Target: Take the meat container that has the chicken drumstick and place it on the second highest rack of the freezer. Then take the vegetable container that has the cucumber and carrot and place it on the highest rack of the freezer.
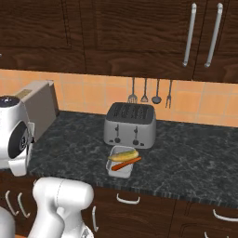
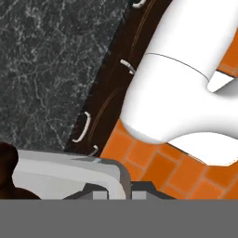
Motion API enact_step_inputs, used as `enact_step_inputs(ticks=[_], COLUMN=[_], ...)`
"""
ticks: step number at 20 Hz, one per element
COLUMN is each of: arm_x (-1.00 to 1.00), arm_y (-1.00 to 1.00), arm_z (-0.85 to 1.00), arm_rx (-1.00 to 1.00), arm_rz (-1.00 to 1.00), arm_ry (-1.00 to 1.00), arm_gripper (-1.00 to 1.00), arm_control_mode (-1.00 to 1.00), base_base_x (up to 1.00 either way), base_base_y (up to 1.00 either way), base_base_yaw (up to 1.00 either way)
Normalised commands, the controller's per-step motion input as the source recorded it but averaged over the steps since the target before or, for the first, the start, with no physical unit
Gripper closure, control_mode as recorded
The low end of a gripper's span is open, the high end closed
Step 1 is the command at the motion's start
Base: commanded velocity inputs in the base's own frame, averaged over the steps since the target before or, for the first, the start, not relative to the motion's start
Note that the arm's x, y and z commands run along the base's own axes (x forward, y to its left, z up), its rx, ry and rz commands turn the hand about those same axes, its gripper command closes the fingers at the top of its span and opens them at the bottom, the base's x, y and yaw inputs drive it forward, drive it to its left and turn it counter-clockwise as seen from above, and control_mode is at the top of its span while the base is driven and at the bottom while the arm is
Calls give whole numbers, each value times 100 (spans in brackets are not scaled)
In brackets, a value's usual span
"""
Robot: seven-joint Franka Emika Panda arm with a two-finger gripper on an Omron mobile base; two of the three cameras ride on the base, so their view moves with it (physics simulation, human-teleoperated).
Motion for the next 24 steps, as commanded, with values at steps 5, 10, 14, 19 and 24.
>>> enact_step_inputs(ticks=[5,10,14,19,24], arm_x=[-19,0,0,0,0], arm_y=[0,0,0,0,0], arm_z=[0,0,0,0,0], arm_rx=[0,0,0,0,0], arm_rz=[0,0,0,0,0], arm_ry=[-2,0,0,0,0], arm_gripper=[100,100,100,100,100], arm_control_mode=[100,100,100,100,100], base_base_x=[-30,-59,-31,-2,0], base_base_y=[0,0,17,47,33], base_base_yaw=[-2,-24,-60,-81,-75])
